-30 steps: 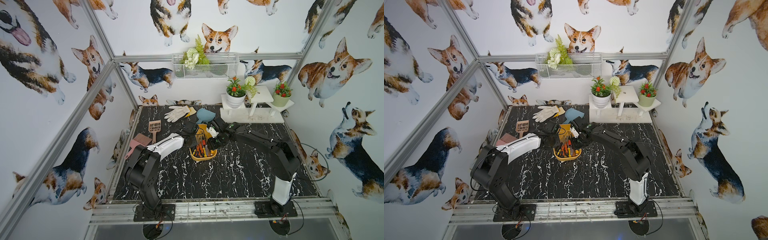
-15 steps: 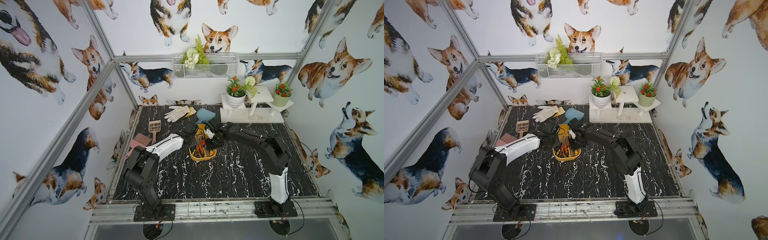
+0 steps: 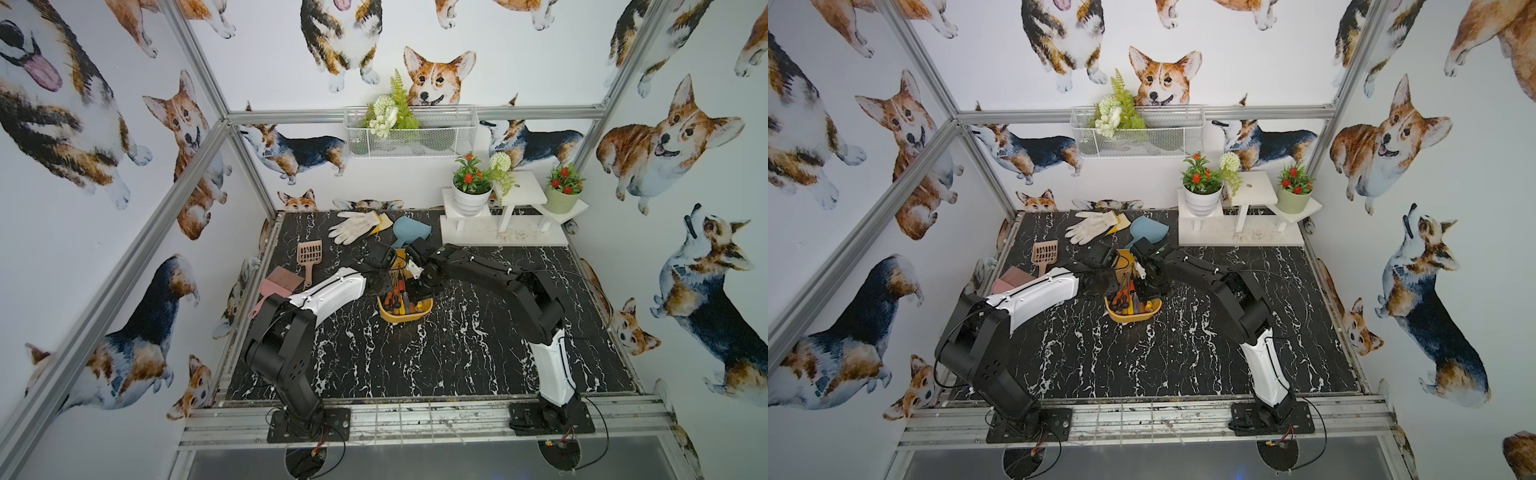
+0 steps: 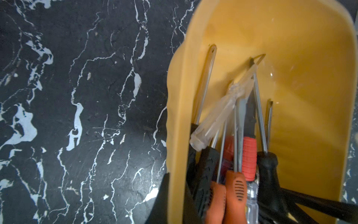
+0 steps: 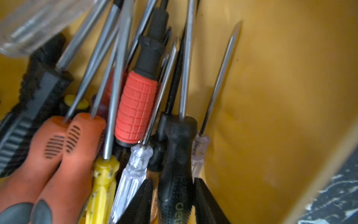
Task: Take out the screwdriver from the storage box
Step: Pick up the screwdriver from the storage box.
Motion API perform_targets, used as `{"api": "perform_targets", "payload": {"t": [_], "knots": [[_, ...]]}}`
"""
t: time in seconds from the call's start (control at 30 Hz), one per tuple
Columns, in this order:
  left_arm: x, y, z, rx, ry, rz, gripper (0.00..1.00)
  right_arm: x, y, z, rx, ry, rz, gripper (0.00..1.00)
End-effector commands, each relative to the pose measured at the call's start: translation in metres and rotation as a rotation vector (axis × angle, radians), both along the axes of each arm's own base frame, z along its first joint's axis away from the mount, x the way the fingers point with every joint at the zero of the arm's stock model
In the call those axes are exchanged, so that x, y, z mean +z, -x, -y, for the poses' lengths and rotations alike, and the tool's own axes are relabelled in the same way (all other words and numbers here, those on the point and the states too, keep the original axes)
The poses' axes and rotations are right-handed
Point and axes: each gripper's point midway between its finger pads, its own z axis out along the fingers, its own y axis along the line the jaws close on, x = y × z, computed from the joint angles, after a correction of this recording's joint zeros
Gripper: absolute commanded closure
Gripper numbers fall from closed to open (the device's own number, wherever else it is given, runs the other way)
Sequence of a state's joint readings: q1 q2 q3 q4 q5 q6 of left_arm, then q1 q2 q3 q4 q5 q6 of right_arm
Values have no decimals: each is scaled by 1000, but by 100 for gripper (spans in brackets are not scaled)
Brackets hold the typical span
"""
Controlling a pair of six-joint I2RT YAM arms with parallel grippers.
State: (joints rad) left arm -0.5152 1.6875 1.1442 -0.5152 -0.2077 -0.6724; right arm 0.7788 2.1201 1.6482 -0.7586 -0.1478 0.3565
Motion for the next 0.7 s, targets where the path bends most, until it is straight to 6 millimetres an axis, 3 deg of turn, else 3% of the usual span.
{"api": "perform_targets", "payload": {"t": [0.0,0.47,0.67], "knots": [[19,-16,8,5,43,82,100,-14,19,26,-1,120,-64,71],[14,-15,1,22,10,79,100,26,5,14,-37,0,50,100],[10,-15,0,23,1,72,100,33,4,12,-37,-24,63,100]]}}
